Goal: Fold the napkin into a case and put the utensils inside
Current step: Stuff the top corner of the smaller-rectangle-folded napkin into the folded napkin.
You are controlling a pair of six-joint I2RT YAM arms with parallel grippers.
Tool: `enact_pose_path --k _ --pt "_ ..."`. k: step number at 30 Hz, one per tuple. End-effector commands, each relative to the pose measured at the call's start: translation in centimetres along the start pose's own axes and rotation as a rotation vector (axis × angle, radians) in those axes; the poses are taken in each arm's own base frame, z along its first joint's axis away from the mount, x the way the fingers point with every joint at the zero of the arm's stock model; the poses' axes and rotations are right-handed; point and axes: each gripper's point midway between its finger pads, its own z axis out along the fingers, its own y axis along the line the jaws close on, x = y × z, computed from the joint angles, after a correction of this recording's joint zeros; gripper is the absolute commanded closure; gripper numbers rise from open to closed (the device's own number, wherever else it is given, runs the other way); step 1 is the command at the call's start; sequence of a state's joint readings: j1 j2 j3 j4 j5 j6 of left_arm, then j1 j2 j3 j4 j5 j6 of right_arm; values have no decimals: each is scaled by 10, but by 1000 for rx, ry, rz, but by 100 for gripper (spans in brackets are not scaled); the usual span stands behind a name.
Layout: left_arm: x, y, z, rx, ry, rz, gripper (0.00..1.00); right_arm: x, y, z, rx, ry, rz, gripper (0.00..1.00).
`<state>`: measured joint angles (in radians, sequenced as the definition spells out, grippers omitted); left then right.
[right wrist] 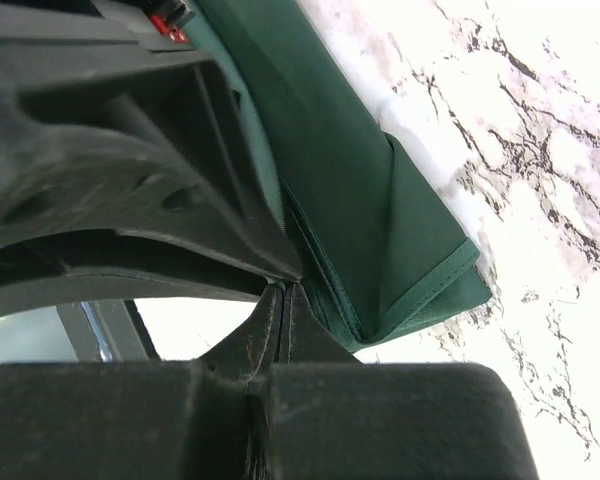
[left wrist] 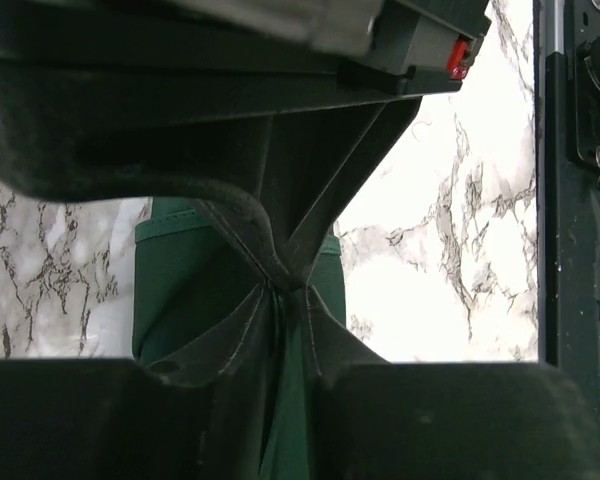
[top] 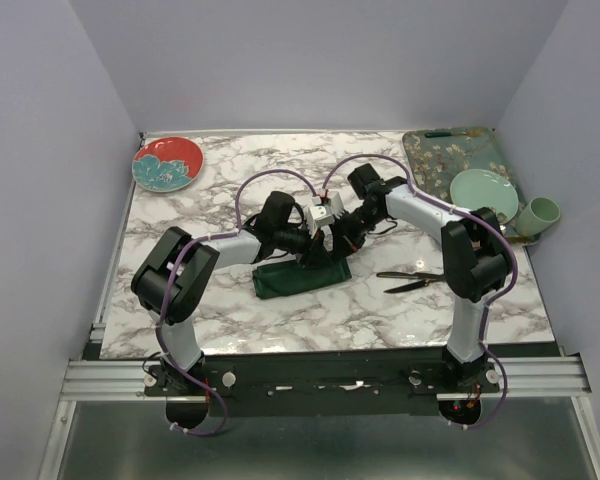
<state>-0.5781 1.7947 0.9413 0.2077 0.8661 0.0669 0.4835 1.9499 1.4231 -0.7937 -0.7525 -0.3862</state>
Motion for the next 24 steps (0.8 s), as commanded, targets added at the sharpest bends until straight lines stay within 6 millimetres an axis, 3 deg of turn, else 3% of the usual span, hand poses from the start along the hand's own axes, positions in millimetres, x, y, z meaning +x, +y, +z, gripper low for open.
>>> enact_pose_path --k 1,3,7,10,13,18,24 --pt "1 -5 3 23 8 -20 84 -7 -6 -2 -7 -18 -15 99" --pt "4 -2 2 4 24 -60 88 -7 -6 -3 -5 -19 -11 99" --pt "10 -2 1 -18 49 -112 100 -8 -8 -4 9 -17 22 84" --pt "16 0 -1 -36 70 -134 100 -12 -9 -8 18 -30 31 68" --pt "18 1 -1 -60 84 -191 100 -16 -8 -13 21 -43 39 61" --pt "19 3 -1 -102 86 -307 100 -17 -15 -18 65 -44 64 64" --pt "26 1 -2 -129 93 -412 100 -14 -25 -16 128 -51 123 81"
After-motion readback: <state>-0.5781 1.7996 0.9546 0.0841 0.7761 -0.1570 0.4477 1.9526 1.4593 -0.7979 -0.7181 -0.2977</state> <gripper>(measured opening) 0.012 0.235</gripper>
